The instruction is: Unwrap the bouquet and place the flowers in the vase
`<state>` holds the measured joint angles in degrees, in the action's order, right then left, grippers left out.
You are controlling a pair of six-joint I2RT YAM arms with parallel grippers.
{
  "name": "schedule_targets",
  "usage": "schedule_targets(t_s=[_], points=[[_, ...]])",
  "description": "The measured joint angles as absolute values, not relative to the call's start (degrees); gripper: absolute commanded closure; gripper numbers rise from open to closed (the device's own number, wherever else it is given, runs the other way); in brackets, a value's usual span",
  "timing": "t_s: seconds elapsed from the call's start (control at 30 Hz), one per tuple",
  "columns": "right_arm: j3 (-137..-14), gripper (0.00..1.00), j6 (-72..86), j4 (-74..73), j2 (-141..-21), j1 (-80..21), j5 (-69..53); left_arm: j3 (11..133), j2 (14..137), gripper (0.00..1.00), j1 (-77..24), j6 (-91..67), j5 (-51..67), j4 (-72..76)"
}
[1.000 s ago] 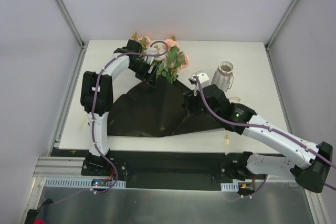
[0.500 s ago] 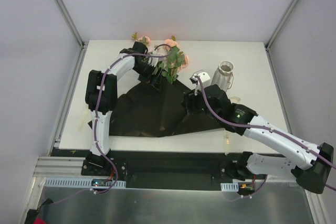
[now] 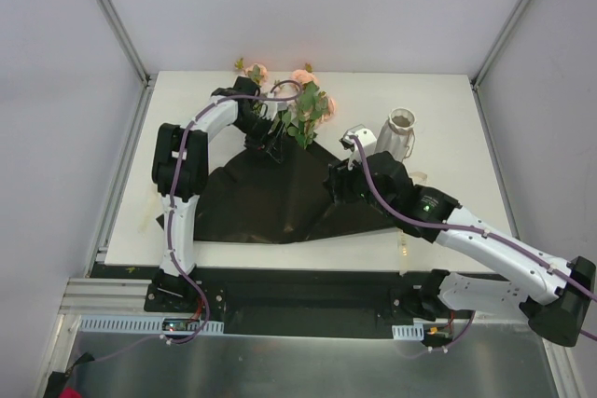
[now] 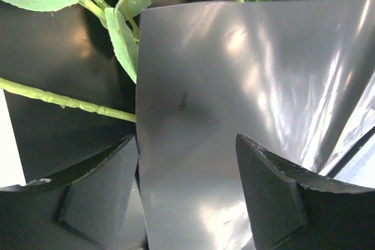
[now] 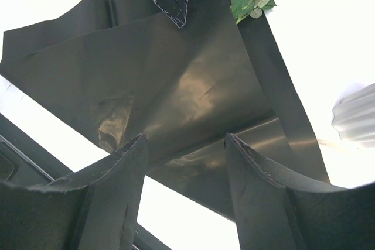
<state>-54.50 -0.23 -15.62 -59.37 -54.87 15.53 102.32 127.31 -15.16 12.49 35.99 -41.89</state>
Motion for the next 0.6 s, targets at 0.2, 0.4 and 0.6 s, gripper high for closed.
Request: schedule_targets(t_s=[0.2,0.4,0.6], points=[[-54.5,0.42,-0.23,-15.49,-59.35,-54.87,14.92,101.1,127.31,0.51,-15.16,12.86,36.18,-42.17],[-54.5,0.42,0.01,-14.66,-59.35,-54.92,14.17,100.75,127.31,0.59,-15.16,12.84,36.21,-42.24],[-54.5,0.42,0.62,-13.5,-59.37,-55.31,13.72,99.48,126.85,0.64,-15.16,12.88,36.18,-41.93]])
